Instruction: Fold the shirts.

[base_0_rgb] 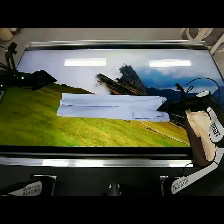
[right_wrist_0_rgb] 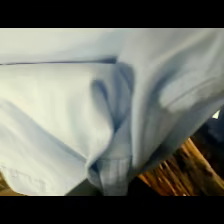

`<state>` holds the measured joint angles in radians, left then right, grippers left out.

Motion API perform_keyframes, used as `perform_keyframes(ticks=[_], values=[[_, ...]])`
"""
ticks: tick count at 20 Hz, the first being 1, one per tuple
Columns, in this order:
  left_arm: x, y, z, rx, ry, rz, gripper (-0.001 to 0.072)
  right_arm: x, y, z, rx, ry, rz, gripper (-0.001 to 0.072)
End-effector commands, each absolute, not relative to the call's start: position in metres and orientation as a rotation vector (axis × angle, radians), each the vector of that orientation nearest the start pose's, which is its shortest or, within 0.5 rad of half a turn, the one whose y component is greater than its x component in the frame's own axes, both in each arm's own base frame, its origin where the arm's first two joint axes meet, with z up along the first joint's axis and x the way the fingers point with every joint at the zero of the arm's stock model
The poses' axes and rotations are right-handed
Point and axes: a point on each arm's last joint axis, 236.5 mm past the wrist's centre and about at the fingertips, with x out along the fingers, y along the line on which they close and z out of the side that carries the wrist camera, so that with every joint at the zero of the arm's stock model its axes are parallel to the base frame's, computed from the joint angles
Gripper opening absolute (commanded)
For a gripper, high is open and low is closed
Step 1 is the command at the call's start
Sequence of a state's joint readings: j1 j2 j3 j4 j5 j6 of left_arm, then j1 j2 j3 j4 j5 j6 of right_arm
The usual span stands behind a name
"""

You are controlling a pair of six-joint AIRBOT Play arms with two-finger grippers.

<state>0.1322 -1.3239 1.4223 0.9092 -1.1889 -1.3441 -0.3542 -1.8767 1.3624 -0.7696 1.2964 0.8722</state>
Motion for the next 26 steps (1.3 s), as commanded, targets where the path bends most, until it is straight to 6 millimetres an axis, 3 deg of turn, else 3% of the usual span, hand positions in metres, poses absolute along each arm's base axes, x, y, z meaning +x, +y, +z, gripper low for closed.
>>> perform_keyframes(ticks=[1, 3, 5, 10, 12, 15, 21, 26], values=[[0.439, -0.11, 0.131, -0.381, 0.975, -0.476, 0.0531, 0.443, 0.035, -0.076, 0.625, 1.253, 0.675, 0.0024], [0.44, -0.142, 0.116, -0.361, 1.002, -0.526, 0.0135, 0.448, 0.037, -0.048, 0.574, 1.199, 0.707, 0.0023], [0.445, -0.188, 0.095, -0.333, 1.011, -0.581, 0.0044, 0.455, 0.039, -0.012, 0.519, 1.135, 0.717, 0.0022], [0.438, -0.318, 0.016, -0.309, 1.091, -0.703, 0.0029, 0.452, 0.071, 0.071, 0.411, 1.021, 0.752, 0.0022], [0.435, -0.35, -0.016, -0.348, 1.156, -0.704, 0.0028, 0.444, 0.085, 0.096, 0.385, 1.001, 0.772, 0.0022], [0.435, -0.379, -0.045, -0.411, 1.218, -0.727, 0.0028, 0.429, 0.087, 0.125, 0.346, 0.991, 0.779, 0.0022], [0.426, -0.417, -0.071, -0.606, 1.31, -0.75, 0.0028, 0.408, 0.091, 0.163, 0.324, 0.956, 0.773, 0.0022], [0.406, -0.475, -0.07, -0.778, 1.298, -0.799, 0.0027, 0.396, 0.095, 0.183, 0.312, 0.932, 0.771, 0.0022]])
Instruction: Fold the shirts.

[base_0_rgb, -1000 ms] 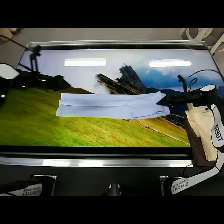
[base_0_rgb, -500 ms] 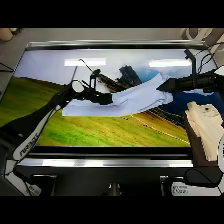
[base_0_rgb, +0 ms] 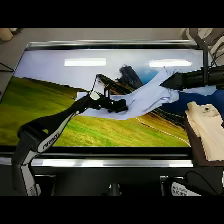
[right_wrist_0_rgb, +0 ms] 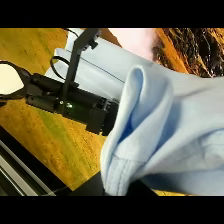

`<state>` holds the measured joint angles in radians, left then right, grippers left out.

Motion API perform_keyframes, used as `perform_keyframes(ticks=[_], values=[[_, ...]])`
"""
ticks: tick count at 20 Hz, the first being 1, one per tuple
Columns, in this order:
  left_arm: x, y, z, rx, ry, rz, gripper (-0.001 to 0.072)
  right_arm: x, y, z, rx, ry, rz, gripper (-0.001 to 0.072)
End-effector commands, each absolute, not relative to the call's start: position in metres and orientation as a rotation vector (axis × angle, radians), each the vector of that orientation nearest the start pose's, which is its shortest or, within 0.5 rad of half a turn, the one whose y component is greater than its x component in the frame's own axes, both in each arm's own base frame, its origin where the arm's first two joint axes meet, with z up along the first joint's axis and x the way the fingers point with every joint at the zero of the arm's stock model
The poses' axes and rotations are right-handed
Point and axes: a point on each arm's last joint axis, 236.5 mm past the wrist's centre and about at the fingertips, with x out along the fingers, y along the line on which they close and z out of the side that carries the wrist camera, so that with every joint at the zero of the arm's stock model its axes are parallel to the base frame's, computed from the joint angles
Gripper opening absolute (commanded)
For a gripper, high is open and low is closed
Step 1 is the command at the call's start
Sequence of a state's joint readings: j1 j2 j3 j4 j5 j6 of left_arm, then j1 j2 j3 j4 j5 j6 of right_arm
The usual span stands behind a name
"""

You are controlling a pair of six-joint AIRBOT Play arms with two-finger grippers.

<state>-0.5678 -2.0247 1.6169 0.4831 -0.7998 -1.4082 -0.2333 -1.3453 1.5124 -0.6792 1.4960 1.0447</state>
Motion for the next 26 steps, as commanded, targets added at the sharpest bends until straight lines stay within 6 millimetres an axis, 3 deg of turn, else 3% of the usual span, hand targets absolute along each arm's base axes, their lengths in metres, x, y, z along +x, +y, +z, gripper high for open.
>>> perform_keyframes(ticks=[1, 4, 7, 9, 11, 14, 17, 19, 22, 25, 26], values=[[0.401, -0.483, -0.069, -0.797, 1.298, -0.802, 0.0027, 0.393, 0.095, 0.184, 0.312, 0.936, 0.774, 0.0022], [0.399, -0.486, -0.069, -0.796, 1.299, -0.805, 0.0024, 0.395, 0.094, 0.183, 0.307, 0.933, 0.764, 0.0022], [0.438, -0.45, -0.044, -0.786, 1.209, -0.772, 0.0023, 0.404, 0.092, 0.182, 0.317, 0.915, 0.743, 0.0022], [0.472, -0.397, -0.009, -0.674, 1.104, -0.73, 0.0022, 0.415, 0.101, 0.177, 0.319, 0.901, 0.742, 0.0022], [0.505, -0.325, 0.038, -0.565, 0.988, -0.638, 0.0022, 0.43, 0.126, 0.168, 0.327, 0.887, 0.771, 0.0022], [0.53, -0.211, 0.128, -0.445, 0.788, -0.486, 0.0023, 0.445, 0.196, 0.163, 0.383, 0.834, 0.9, 0.0021], [0.517, -0.129, 0.207, -0.397, 0.643, -0.384, 0.0023, 0.45, 0.266, 0.134, 0.411, 0.854, 0.969, 0.0021], [0.497, -0.101, 0.241, -0.367, 0.594, -0.349, 0.0024, 0.45, 0.312, 0.106, 0.429, 0.874, 1.003, 0.0022], [0.465, -0.088, 0.272, -0.306, 0.564, -0.337, 0.0025, 0.451, 0.363, 0.059, 0.505, 0.922, 1.012, 0.0022], [0.44, -0.096, 0.289, -0.265, 0.552, -0.37, 0.0024, 0.455, 0.384, 0.017, 0.58, 0.976, 0.972, 0.0025], [0.435, -0.1, 0.292, -0.26, 0.551, -0.379, 0.0024, 0.456, 0.389, 0.01, 0.615, 0.987, 0.965, 0.0076]])
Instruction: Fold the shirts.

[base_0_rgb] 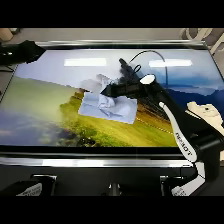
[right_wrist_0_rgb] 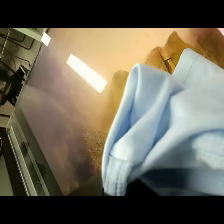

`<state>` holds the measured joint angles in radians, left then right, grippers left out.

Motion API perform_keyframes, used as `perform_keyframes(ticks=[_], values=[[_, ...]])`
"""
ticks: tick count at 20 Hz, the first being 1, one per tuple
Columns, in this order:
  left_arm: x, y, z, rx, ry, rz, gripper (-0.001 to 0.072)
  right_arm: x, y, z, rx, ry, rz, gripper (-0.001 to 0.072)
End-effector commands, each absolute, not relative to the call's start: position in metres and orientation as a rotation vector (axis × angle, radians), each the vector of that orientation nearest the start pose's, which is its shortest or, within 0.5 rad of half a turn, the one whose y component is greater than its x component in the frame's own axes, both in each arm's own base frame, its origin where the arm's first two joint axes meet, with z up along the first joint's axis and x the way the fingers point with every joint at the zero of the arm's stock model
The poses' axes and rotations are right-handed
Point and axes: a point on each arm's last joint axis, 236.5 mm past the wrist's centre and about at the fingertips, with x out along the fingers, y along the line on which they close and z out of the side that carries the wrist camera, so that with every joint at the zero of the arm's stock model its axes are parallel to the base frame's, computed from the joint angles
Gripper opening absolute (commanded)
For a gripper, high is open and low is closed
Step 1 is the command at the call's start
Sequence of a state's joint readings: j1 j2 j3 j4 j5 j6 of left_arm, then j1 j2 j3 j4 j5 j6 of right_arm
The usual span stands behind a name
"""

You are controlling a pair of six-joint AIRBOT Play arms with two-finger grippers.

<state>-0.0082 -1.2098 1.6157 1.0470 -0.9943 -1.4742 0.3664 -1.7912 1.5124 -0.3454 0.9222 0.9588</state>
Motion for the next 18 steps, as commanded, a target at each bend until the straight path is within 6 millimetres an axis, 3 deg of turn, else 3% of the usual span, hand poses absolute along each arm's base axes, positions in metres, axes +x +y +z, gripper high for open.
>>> perform_keyframes(ticks=[1, 2, 3, 6, 8, 9, 12, 13, 14, 16, 18], values=[[0.431, -0.102, 0.292, -0.257, 0.553, -0.386, 0.0025, 0.458, 0.392, 0.008, 0.654, 0.992, 0.963, 0.0251], [0.429, -0.105, 0.291, -0.251, 0.556, -0.394, 0.0025, 0.456, 0.395, 0.01, 0.656, 0.98, 0.987, 0.048], [0.429, -0.107, 0.287, -0.243, 0.562, -0.399, 0.0024, 0.452, 0.398, 0.017, 0.636, 0.955, 1.03, 0.0631], [0.429, -0.109, 0.272, -0.244, 0.596, -0.4, 0.0025, 0.438, 0.379, 0.027, 0.55, 0.98, 1.107, 0.0633], [0.429, -0.109, 0.264, -0.236, 0.61, -0.4, 0.0025, 0.431, 0.336, 0.017, 0.432, 1.074, 1.081, 0.0633], [0.429, -0.108, 0.262, -0.234, 0.615, -0.396, 0.0025, 0.427, 0.305, 0.007, 0.357, 1.146, 1.036, 0.0634], [0.43, -0.103, 0.259, -0.215, 0.618, -0.379, 0.0025, 0.411, 0.179, -0.027, 0.12, 1.403, 0.803, 0.0635], [0.431, -0.103, 0.259, -0.212, 0.619, -0.377, 0.0025, 0.402, 0.145, -0.038, 0.094, 1.484, 0.726, 0.0635], [0.431, -0.103, 0.259, -0.212, 0.619, -0.377, 0.0025, 0.394, 0.126, -0.048, 0.124, 1.542, 0.676, 0.0634], [0.431, -0.103, 0.259, -0.213, 0.619, -0.377, 0.0025, 0.388, 0.126, -0.067, 0.237, 1.548, 0.653, 0.0634], [0.431, -0.103, 0.259, -0.213, 0.619, -0.378, 0.0025, 0.398, 0.142, -0.082, 0.35, 1.484, 0.633, 0.0634]])
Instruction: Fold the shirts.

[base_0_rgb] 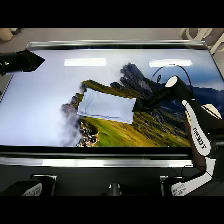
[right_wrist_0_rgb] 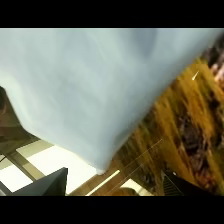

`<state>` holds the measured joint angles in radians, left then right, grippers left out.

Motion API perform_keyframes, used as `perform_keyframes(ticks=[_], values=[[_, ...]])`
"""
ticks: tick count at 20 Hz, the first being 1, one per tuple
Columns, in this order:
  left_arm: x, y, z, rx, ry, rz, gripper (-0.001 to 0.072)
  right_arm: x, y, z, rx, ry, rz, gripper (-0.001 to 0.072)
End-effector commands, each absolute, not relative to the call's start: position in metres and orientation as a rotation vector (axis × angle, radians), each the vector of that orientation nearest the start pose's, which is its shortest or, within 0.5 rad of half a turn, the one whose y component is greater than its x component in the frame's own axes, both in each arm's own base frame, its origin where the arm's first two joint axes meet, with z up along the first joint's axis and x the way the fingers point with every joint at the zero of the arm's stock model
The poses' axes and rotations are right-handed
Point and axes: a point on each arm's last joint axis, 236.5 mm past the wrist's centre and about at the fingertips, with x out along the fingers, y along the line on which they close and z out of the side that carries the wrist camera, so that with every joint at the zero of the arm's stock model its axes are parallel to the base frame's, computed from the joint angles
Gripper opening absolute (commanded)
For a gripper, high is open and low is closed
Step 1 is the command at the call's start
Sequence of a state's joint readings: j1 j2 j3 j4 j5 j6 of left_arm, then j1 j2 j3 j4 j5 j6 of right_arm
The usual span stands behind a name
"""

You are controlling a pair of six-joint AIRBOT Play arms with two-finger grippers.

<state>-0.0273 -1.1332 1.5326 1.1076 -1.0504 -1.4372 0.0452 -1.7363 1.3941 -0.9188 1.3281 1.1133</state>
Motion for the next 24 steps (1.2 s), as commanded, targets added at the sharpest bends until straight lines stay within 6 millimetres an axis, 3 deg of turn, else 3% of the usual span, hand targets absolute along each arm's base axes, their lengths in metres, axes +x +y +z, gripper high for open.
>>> perform_keyframes(ticks=[1, 4, 7, 8, 9, 10, 11, 13, 15, 17, 19, 21, 24], values=[[0.43, -0.103, 0.259, -0.213, 0.62, -0.378, 0.0025, 0.407, 0.154, -0.082, 0.428, 1.43, 0.644, 0.0634], [0.43, -0.103, 0.258, -0.214, 0.622, -0.379, 0.0025, 0.425, 0.183, -0.072, 0.595, 1.33, 0.73, 0.0633], [0.431, -0.103, 0.258, -0.216, 0.622, -0.378, 0.0025, 0.421, 0.194, -0.084, 0.626, 1.359, 0.74, 0.0628], [0.431, -0.103, 0.258, -0.217, 0.622, -0.378, 0.0025, 0.421, 0.196, -0.088, 0.625, 1.363, 0.736, 0.0577], [0.43, -0.103, 0.258, -0.216, 0.623, -0.378, 0.0025, 0.422, 0.199, -0.09, 0.628, 1.36, 0.736, 0.042], [0.43, -0.103, 0.258, -0.216, 0.623, -0.378, 0.0025, 0.424, 0.2, -0.089, 0.625, 1.351, 0.736, 0.0154], [0.43, -0.103, 0.258, -0.216, 0.623, -0.378, 0.0025, 0.431, 0.2, -0.084, 0.624, 1.316, 0.739, 0.0018], [0.43, -0.103, 0.258, -0.216, 0.623, -0.378, 0.0025, 0.448, 0.19, -0.054, 0.579, 1.206, 0.808, 0.0022], [0.431, -0.103, 0.258, -0.215, 0.622, -0.377, 0.0025, 0.471, 0.16, -0.006, 0.549, 1.095, 0.813, 0.0021], [0.431, -0.103, 0.258, -0.216, 0.622, -0.377, 0.0025, 0.494, 0.11, 0.044, 0.547, 0.995, 0.737, 0.0021], [0.431, -0.103, 0.258, -0.216, 0.622, -0.377, 0.0026, 0.505, 0.047, 0.091, 0.553, 0.9, 0.625, 0.0021], [0.431, -0.103, 0.258, -0.216, 0.622, -0.377, 0.0026, 0.499, -0.01, 0.12, 0.556, 0.853, 0.524, 0.0021], [0.431, -0.103, 0.258, -0.216, 0.622, -0.377, 0.0026, 0.473, -0.086, 0.153, 0.603, 0.79, 0.385, 0.0021]])
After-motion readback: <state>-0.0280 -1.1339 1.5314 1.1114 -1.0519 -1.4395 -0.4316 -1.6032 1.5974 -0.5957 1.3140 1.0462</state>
